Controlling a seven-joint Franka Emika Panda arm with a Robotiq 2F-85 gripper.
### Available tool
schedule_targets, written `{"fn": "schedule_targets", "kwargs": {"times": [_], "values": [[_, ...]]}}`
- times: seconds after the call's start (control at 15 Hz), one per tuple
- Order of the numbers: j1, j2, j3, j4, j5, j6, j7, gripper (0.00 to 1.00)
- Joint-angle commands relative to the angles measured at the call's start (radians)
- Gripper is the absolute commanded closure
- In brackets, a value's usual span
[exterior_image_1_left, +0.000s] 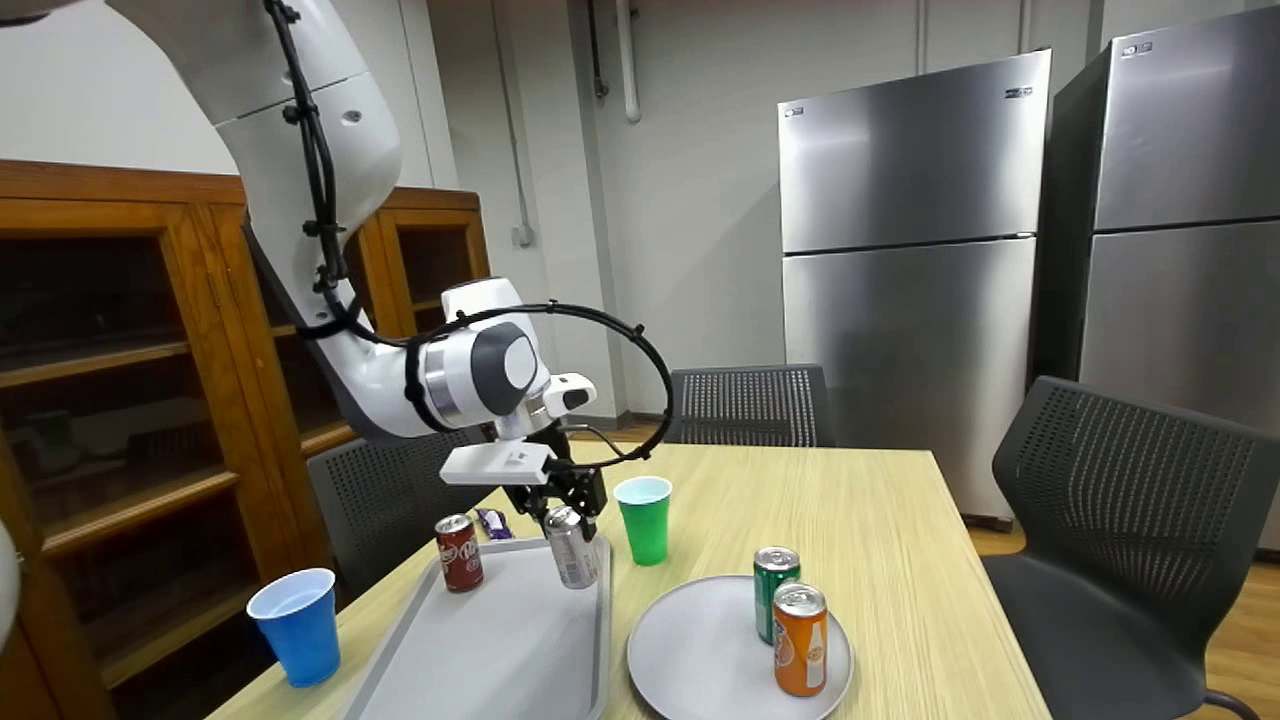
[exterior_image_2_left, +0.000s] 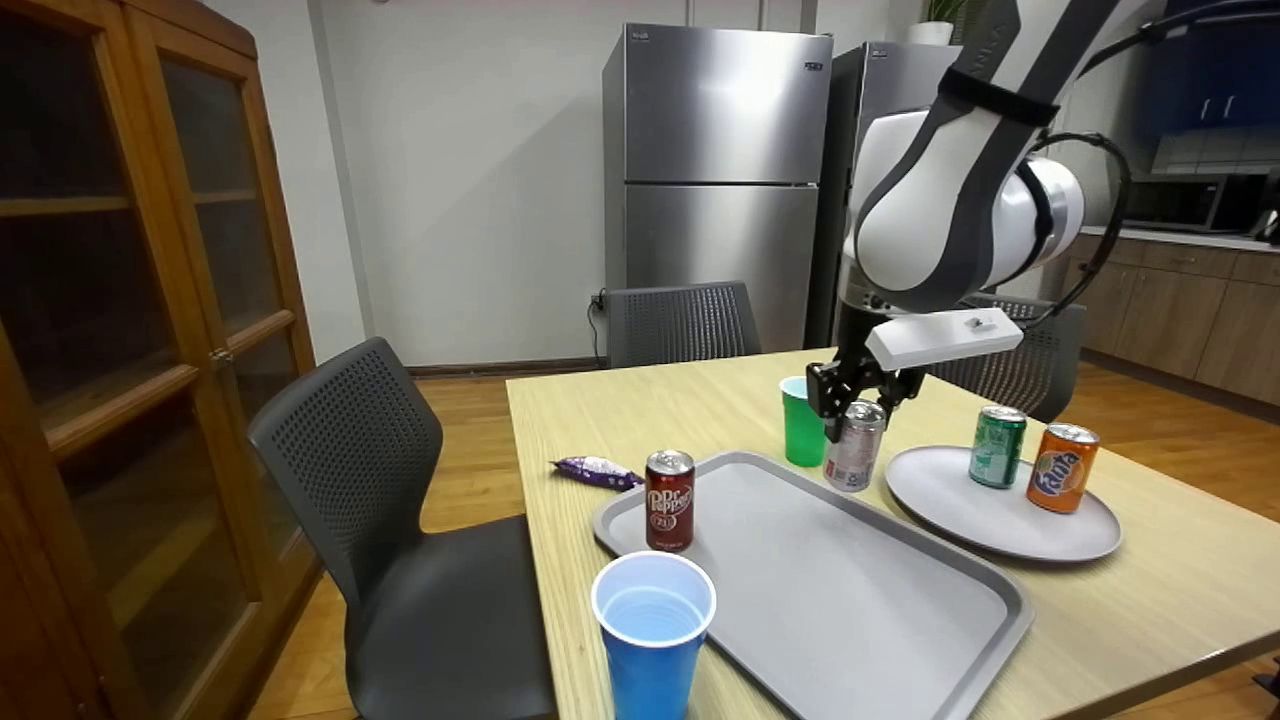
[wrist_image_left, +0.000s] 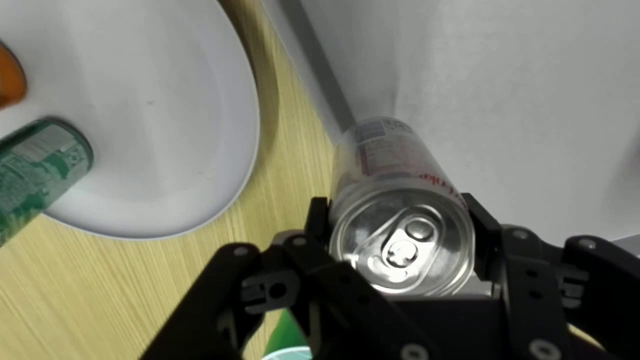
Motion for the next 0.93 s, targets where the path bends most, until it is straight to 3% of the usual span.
{"fn": "schedule_targets", "kwargs": {"times": [0.0, 0.87], "values": [[0.027, 0.024, 0.024, 0.068, -0.018, -0.032, 0.051, 0.61], [0.045, 0.215, 0.106, 0.288, 0.037, -0.064, 0.040, 0.61]]}}
